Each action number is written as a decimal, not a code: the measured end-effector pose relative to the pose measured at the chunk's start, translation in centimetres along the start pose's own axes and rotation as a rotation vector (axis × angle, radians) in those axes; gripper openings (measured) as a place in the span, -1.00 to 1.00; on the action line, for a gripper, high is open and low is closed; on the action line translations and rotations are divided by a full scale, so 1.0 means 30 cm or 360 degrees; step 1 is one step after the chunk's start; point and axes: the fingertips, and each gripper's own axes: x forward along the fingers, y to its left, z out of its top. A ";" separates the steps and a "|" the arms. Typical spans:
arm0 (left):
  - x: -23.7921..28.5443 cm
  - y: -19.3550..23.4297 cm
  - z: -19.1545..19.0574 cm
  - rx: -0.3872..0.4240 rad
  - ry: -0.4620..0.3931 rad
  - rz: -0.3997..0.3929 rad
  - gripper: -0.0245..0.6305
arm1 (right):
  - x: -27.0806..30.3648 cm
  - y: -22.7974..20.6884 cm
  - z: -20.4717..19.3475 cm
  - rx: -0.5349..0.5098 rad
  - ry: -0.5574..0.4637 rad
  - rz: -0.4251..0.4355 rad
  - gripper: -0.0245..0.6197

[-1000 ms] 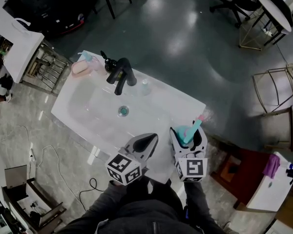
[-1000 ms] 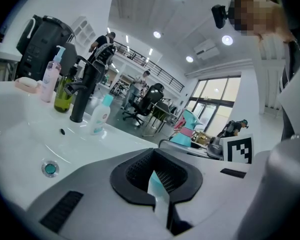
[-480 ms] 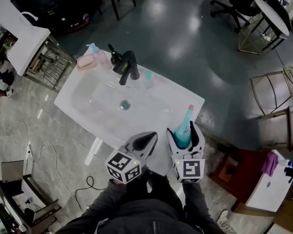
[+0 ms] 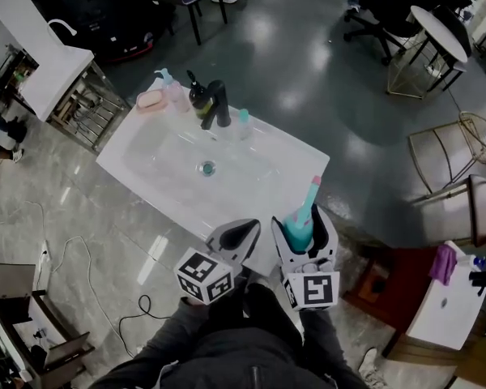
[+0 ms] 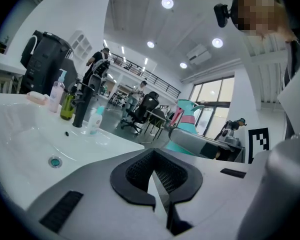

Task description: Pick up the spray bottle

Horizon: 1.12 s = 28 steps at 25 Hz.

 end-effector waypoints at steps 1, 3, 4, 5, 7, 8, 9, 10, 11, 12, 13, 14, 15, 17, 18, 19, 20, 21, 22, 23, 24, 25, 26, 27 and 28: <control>-0.008 -0.019 0.001 0.0011 -0.0010 -0.0002 -0.90 | -0.025 0.004 0.019 -0.0005 -0.0023 0.0000 0.10; -0.027 -0.057 0.002 0.0037 -0.0030 -0.0004 -0.90 | -0.074 0.012 0.053 -0.0019 -0.0070 0.0002 0.10; -0.037 -0.075 0.001 0.0049 -0.0040 -0.0005 -0.90 | -0.098 0.016 0.067 -0.0027 -0.0089 0.0004 0.10; -0.049 -0.094 -0.001 0.0057 -0.0050 -0.0004 -0.90 | -0.123 0.022 0.078 -0.0035 -0.0106 0.0006 0.10; -0.072 -0.133 -0.007 0.0069 -0.0068 -0.0002 -0.90 | -0.173 0.032 0.096 -0.0047 -0.0132 0.0010 0.10; -0.083 -0.154 -0.011 0.0074 -0.0077 -0.0001 -0.90 | -0.198 0.036 0.106 -0.0051 -0.0146 0.0011 0.10; -0.093 -0.175 -0.014 0.0079 -0.0086 0.0000 -0.90 | -0.221 0.039 0.115 -0.0057 -0.0161 0.0013 0.10; -0.103 -0.196 -0.018 0.0085 -0.0096 0.0000 -0.90 | -0.245 0.044 0.126 -0.0063 -0.0177 0.0017 0.10; -0.113 -0.217 -0.022 0.0092 -0.0106 -0.0001 -0.90 | -0.267 0.048 0.135 -0.0070 -0.0193 0.0020 0.10; -0.122 -0.237 -0.026 0.0098 -0.0115 -0.0002 -0.90 | -0.289 0.053 0.143 -0.0077 -0.0206 0.0023 0.10; -0.131 -0.257 -0.031 0.0105 -0.0124 -0.0004 -0.90 | -0.310 0.057 0.150 -0.0083 -0.0219 0.0023 0.10; -0.141 -0.275 -0.036 0.0112 -0.0133 -0.0005 -0.90 | -0.331 0.062 0.155 -0.0088 -0.0231 0.0024 0.10; -0.152 -0.291 -0.042 0.0118 -0.0142 -0.0004 -0.90 | -0.353 0.068 0.158 -0.0091 -0.0242 0.0025 0.10; -0.173 -0.316 -0.053 0.0129 -0.0161 0.0002 -0.90 | -0.394 0.080 0.161 -0.0096 -0.0262 0.0025 0.10; -0.182 -0.327 -0.056 0.0134 -0.0171 0.0006 -0.90 | -0.414 0.084 0.163 -0.0099 -0.0272 0.0023 0.10; -0.191 -0.336 -0.059 0.0137 -0.0180 0.0008 -0.90 | -0.431 0.086 0.164 -0.0100 -0.0281 0.0020 0.10; -0.200 -0.344 -0.063 0.0139 -0.0188 0.0010 -0.90 | -0.447 0.087 0.164 -0.0102 -0.0289 0.0015 0.10; -0.208 -0.352 -0.068 0.0138 -0.0192 0.0011 -0.90 | -0.461 0.088 0.164 -0.0103 -0.0294 0.0009 0.10; -0.215 -0.359 -0.074 0.0137 -0.0196 0.0012 -0.90 | -0.474 0.088 0.162 -0.0102 -0.0298 0.0004 0.10; -0.221 -0.366 -0.079 0.0138 -0.0199 0.0012 -0.90 | -0.486 0.087 0.160 -0.0100 -0.0299 0.0000 0.10; -0.225 -0.372 -0.084 0.0140 -0.0202 0.0013 -0.90 | -0.496 0.087 0.156 -0.0098 -0.0298 -0.0001 0.10; -0.228 -0.378 -0.089 0.0143 -0.0204 0.0015 -0.90 | -0.505 0.086 0.151 -0.0097 -0.0295 -0.0001 0.10; -0.230 -0.385 -0.093 0.0143 -0.0205 0.0018 -0.90 | -0.513 0.086 0.145 -0.0100 -0.0288 0.0000 0.10; -0.232 -0.391 -0.098 0.0142 -0.0205 0.0020 -0.90 | -0.521 0.087 0.141 -0.0105 -0.0281 0.0000 0.10; -0.234 -0.397 -0.103 0.0140 -0.0203 0.0020 -0.90 | -0.528 0.087 0.138 -0.0112 -0.0275 -0.0001 0.10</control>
